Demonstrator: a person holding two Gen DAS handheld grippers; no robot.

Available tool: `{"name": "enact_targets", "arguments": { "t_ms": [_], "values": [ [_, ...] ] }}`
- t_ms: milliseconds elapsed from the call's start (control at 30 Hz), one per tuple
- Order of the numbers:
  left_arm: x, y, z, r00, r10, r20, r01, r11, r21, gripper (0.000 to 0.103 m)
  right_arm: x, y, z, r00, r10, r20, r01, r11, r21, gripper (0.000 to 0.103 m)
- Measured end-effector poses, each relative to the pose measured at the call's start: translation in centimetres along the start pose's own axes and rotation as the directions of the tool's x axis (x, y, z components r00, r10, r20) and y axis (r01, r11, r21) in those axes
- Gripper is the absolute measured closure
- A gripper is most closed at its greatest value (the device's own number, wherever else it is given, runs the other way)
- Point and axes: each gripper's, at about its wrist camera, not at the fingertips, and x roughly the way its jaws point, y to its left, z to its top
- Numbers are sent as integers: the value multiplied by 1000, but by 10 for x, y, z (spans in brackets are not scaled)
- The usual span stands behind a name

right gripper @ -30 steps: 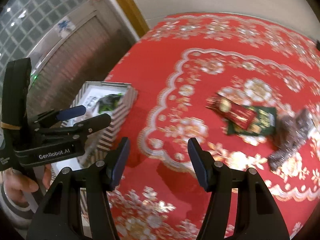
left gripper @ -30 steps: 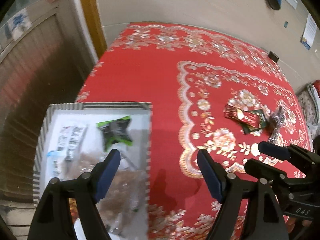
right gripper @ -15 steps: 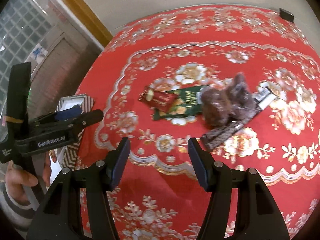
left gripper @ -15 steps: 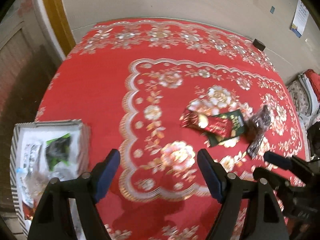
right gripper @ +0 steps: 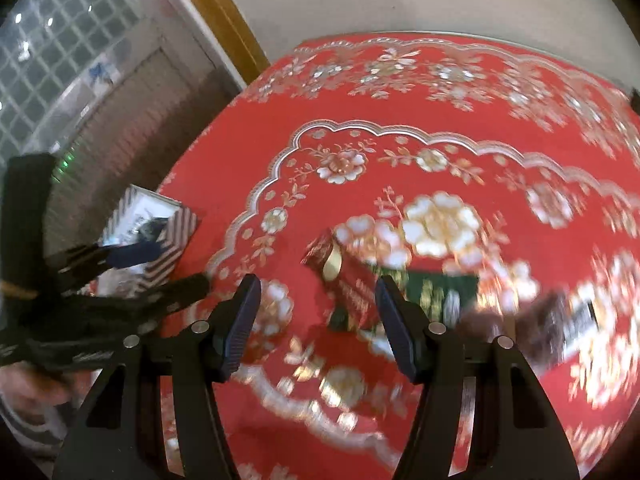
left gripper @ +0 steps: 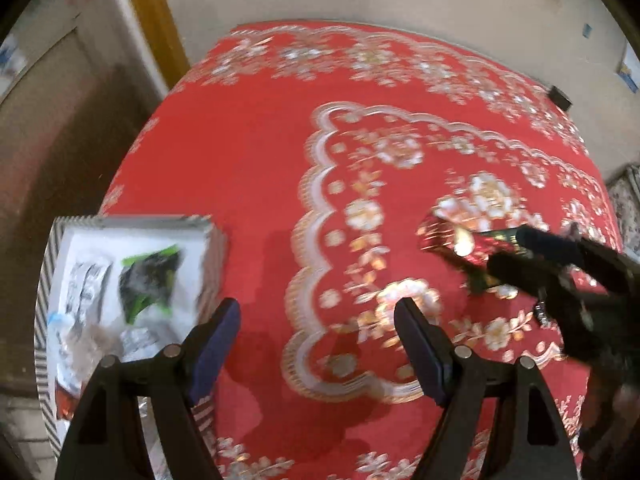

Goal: Organize snacks
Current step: 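Return both tools to the remaining snacks on the table, then reach the left tool to the red bar while the right tool reaches the green biscuit packet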

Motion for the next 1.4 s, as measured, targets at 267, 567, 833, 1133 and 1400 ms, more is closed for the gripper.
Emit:
{"name": "enact_targets", "arguments": {
  "t_ms": [267, 567, 833, 1133, 1400],
  "values": [
    [2, 24, -10, 1000, 18, -13, -19, 997, -70, 22, 34, 1, 2, 996, 36, -78, -37, 999, -6, 43],
    [4, 1, 2, 1000, -24, -4, 24, 999, -40, 22, 11, -16, -12, 985, 155, -70, -151, 987, 55, 43],
    [15, -51, 16, 998, -68, -17, 68, 996, 55, 22, -7, -66, -19, 995, 35, -88, -26, 995, 100, 43],
    [34, -81, 27, 996, -75, -49, 80, 992, 101, 22, -29, -75, -33, 990, 117, -81, -103, 982, 160, 43],
    [47, -79, 31, 997, -40, -73, 48, 992, 115, 22, -5, -65, -38, 973, 192, -131, -162, 964, 211, 43]
  ]
}}
